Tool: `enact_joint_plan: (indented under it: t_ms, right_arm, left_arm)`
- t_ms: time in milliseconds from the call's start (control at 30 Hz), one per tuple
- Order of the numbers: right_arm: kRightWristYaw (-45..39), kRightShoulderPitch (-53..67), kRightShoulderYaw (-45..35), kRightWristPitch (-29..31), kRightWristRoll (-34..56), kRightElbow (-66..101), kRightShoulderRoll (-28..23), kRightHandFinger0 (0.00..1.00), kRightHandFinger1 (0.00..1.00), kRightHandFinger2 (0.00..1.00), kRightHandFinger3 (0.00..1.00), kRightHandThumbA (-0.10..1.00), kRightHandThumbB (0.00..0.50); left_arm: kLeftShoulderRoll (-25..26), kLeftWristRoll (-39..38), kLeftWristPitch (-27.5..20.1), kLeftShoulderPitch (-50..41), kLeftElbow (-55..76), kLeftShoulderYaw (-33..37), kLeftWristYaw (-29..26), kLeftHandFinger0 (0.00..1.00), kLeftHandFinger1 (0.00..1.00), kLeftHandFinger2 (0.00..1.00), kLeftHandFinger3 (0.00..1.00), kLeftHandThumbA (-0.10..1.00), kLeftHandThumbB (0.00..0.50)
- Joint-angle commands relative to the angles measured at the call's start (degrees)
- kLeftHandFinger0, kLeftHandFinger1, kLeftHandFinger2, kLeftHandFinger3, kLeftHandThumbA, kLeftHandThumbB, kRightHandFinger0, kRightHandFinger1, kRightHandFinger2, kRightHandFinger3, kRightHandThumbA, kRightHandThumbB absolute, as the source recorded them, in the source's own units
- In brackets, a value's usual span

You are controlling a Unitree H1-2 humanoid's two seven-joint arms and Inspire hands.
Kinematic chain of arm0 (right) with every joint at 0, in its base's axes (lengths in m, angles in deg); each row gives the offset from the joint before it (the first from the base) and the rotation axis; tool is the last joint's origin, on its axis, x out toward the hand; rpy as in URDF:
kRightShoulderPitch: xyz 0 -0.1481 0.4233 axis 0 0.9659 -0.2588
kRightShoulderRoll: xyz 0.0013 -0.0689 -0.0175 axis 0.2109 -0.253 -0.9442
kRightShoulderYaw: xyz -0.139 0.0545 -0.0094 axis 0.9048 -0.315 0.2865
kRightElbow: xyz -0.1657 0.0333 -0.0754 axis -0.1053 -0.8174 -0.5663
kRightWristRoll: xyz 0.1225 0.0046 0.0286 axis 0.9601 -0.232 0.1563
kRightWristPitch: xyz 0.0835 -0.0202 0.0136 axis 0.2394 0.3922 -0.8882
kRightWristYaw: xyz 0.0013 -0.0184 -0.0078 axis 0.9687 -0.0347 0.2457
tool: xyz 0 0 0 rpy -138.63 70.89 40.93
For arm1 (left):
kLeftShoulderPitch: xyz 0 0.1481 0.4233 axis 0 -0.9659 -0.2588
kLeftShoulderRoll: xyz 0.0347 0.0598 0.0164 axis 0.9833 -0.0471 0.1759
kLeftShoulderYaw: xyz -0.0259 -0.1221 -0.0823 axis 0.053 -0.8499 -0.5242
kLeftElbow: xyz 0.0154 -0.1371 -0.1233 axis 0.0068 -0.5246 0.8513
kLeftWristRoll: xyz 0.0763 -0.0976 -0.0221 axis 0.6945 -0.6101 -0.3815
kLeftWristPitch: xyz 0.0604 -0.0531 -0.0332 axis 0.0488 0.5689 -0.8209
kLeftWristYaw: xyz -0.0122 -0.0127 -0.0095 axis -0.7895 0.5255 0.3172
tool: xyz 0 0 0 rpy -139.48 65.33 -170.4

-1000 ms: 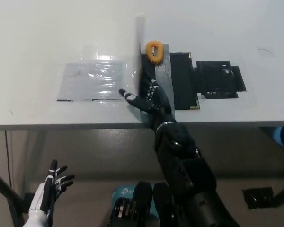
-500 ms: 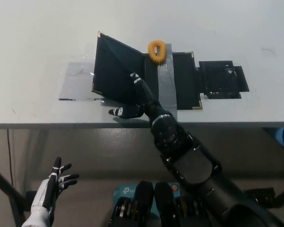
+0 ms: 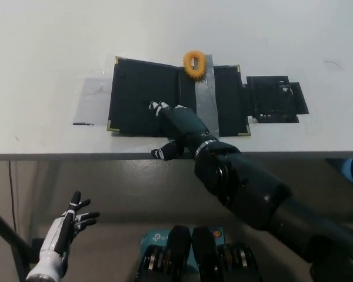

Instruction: The robot uses its right hand to push the cover of the diary kept in the middle of the desk towards the left to open it

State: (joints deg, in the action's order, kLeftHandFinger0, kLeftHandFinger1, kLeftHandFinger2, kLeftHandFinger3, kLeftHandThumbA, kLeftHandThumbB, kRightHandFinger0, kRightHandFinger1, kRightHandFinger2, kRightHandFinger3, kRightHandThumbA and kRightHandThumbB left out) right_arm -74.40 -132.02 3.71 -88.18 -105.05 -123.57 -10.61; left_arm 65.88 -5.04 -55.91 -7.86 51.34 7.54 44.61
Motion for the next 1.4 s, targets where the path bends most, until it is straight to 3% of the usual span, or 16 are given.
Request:
enact_joint_plan:
  t_ms: [0,67,200,267,300,333,367,433,500,633,700,733,767,933,1133,1367]
  right_arm:
    - [-4.5,-0.8,0.4,0.0,-5.4,-1.0,0.2,0.49,0.7,0.9,1.0,1.0,0.406]
    - [-4.9,0.7,1.0,0.2,-6.8,-0.6,0.1,0.64,0.85,1.0,1.0,1.0,0.394]
    - [-5.7,1.8,-0.3,1.0,-7.1,-0.6,0.9,0.55,0.74,0.95,1.0,1.0,0.381]
    - [-7.0,1.8,-2.2,0.1,-6.0,1.4,0.5,0.36,0.56,0.77,1.0,1.0,0.371]
    - [-7.9,1.5,-2.9,-0.2,-5.7,2.4,0.1,0.65,0.81,0.98,1.0,1.0,0.36]
    - [-8.3,1.6,-3.5,-0.2,-5.7,3.1,-0.1,0.48,0.61,0.75,1.0,1.0,0.425]
    - [-8.4,1.6,-4.2,-0.3,-5.7,3.9,-0.3,0.33,0.51,0.71,1.0,1.0,0.399]
    - [-9.8,1.3,-6.5,-1.2,-5.0,6.3,-1.4,0.33,0.52,0.75,1.0,1.0,0.393]
    - [-11.5,1.2,-10.9,-2.3,-2.1,10.2,-2.4,0.7,0.87,0.99,1.0,1.0,0.345]
    - [-17.0,1.6,-19.4,-5.8,4.5,16.5,-3.1,0.97,1.0,1.0,1.0,1.0,0.303]
    - [-18.6,1.8,-24.9,-11.6,7.3,20.8,-2.5,0.48,0.54,0.55,0.94,1.0,0.337]
    - [-20.2,2.1,-29.3,-15.0,11.4,24.4,-2.2,0.95,0.99,1.0,1.0,1.0,0.299]
    - [-21.3,2.7,-35.4,-16.3,15.4,27.0,-0.9,1.0,1.0,1.0,1.0,1.0,0.295]
    - [-22.7,4.4,-44.1,-16.3,28.5,33.5,-1.4,1.0,1.0,1.0,1.0,1.0,0.29]
    - [-6.0,9.2,-48.4,-16.3,55.7,43.6,-6.6,1.0,1.0,1.0,1.0,1.0,0.289]
    - [-3.5,20.0,-56.0,-16.3,66.1,53.2,-10.5,1.0,1.0,1.0,1.0,1.0,0.299]
  left_arm:
    - [1.3,0.6,0.3,1.2,1.2,0.2,0.7,1.0,0.79,0.7,0.83,0.96,0.305]
    - [1.1,0.9,0.8,0.7,1.3,0.5,0.5,1.0,0.78,0.71,0.83,0.97,0.324]
    - [1.0,0.5,0.8,0.2,1.5,0.1,0.6,1.0,0.79,0.7,0.85,0.97,0.299]
    - [1.1,0.3,0.0,0.0,1.4,0.1,0.9,1.0,0.79,0.71,0.86,0.96,0.271]
    - [1.1,0.2,0.1,0.0,1.5,0.1,0.9,1.0,0.81,0.72,0.87,0.96,0.257]
    - [1.0,0.2,0.1,-0.5,1.6,0.0,0.8,1.0,0.81,0.73,0.87,0.96,0.246]
    - [1.0,0.3,0.2,-0.6,1.6,0.0,0.8,1.0,0.81,0.73,0.87,0.96,0.243]
    - [0.9,0.0,0.4,-0.5,1.6,-0.3,0.8,1.0,0.81,0.73,0.87,0.95,0.23]
    - [1.0,-0.1,0.0,-0.6,1.4,-0.7,0.7,1.0,0.81,0.72,0.86,0.96,0.233]
    - [0.9,-0.2,0.1,-1.1,1.5,-1.1,0.5,1.0,0.81,0.72,0.85,0.97,0.242]
    - [1.1,0.2,0.4,-1.5,1.9,-1.0,0.4,1.0,0.81,0.73,0.86,0.99,0.23]
    - [1.3,0.3,-0.1,-1.6,1.7,-0.9,0.5,1.0,0.8,0.73,0.86,1.0,0.234]
    - [1.4,0.3,-0.4,-1.7,1.5,-0.9,0.7,1.0,0.81,0.74,0.87,1.0,0.239]
    - [1.2,0.4,-0.9,-2.3,1.5,-1.1,0.2,1.0,0.8,0.73,0.87,1.0,0.241]
    - [0.2,-0.2,-0.2,-2.8,1.7,-2.0,-0.6,1.0,0.81,0.74,0.86,0.96,0.258]
    - [0.3,-0.8,-1.5,-2.9,0.9,-2.4,-0.1,1.0,0.83,0.79,0.9,0.97,0.294]
